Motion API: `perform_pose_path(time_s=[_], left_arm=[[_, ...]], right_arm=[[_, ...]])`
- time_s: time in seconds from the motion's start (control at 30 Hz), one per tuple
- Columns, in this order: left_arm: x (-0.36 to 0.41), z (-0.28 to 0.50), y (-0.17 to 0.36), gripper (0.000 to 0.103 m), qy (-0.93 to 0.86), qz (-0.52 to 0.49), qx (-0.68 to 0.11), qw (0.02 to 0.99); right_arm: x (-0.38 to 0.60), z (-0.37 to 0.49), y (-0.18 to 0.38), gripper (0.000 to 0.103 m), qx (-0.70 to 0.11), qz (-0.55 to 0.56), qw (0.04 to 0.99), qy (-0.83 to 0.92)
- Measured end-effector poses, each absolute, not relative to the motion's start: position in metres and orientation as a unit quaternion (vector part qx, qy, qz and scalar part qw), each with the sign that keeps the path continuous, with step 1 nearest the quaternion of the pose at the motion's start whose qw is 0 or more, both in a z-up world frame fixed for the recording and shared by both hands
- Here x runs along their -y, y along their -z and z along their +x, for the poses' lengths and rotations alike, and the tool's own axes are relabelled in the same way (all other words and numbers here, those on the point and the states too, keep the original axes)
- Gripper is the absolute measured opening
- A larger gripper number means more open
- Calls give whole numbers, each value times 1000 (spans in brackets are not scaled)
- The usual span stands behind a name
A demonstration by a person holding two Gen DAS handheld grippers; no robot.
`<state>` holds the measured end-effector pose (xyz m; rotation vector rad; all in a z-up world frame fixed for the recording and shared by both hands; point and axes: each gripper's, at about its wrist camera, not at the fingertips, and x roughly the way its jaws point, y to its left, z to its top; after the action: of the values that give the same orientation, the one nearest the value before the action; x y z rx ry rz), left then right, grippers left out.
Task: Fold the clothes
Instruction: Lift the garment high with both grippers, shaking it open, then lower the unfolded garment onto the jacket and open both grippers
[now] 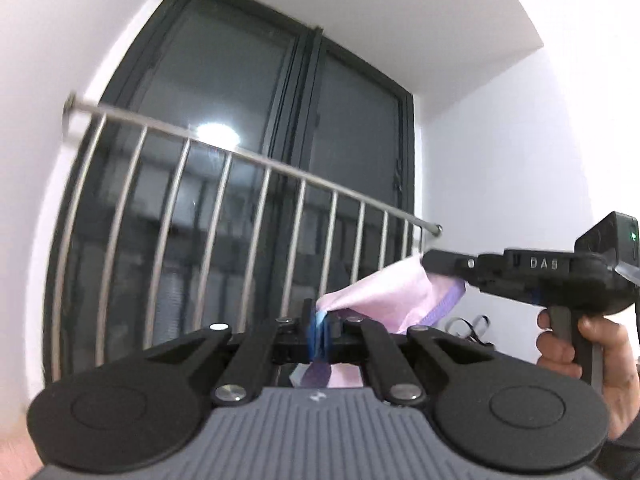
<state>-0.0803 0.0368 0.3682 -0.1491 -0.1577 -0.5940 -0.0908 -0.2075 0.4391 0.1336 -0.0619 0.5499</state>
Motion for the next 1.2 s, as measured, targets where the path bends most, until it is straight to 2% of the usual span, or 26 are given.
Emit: perform_pose_path(time_s=[0.17,0.33,0.37,0.43,0.47,0.5,0.53,0.57,0.63,0.67,0.77,0.83,0.93,1.0,1.03,1.1,1.13,1.17,1.2], left_arm=[[-26,-21,-386,3,262,-39,63,962],[-20,92,-360,4,228,-16,-22,973],[-18,123,-349,8,220,-14,-50,974],[-16,180,-319,37,175,-16,-90,980],[-16,207,-299,59,141,-20,-108,984],[-17,226,-275,60,115,-18,-133,984],[-18,245,-252,60,89,-17,-157,983],[-21,253,-231,60,66,-19,-185,980],[-32,249,-191,60,43,-24,-222,974],[-36,239,-175,63,38,-19,-230,972],[-42,190,-132,79,46,-7,-232,972],[-41,154,-108,80,66,3,-241,968],[-28,115,-76,81,109,9,-274,955],[-16,96,-53,93,144,11,-288,947],[-12,91,-42,93,150,16,-295,944],[1,84,-26,89,136,40,-311,940],[6,87,-23,68,123,47,-316,939],[8,89,-19,34,118,49,-327,936],[6,93,-19,6,121,40,-341,931]], right_arm=[[211,-44,-462,2,26,72,965,-251],[205,67,-432,2,-61,62,973,-212],[204,93,-421,2,-82,62,974,-200],[202,155,-388,5,-131,66,972,-183],[201,188,-369,9,-159,71,969,-175],[200,220,-343,27,-194,75,964,-166],[199,251,-316,50,-229,80,957,-156],[198,274,-288,55,-272,78,949,-138],[196,294,-234,55,-325,79,937,-100],[196,294,-212,55,-333,78,934,-107],[194,268,-150,55,-361,52,922,-127],[190,233,-114,55,-371,16,918,-141],[183,179,-75,56,-393,8,896,-205],[177,149,-56,56,-398,9,885,-241],[173,139,-49,56,-398,5,884,-247],[161,131,-41,55,-394,-16,885,-248],[157,132,-36,55,-393,-20,887,-243],[156,136,-34,55,-394,-18,887,-239],[156,138,-31,48,-398,-17,885,-239]])
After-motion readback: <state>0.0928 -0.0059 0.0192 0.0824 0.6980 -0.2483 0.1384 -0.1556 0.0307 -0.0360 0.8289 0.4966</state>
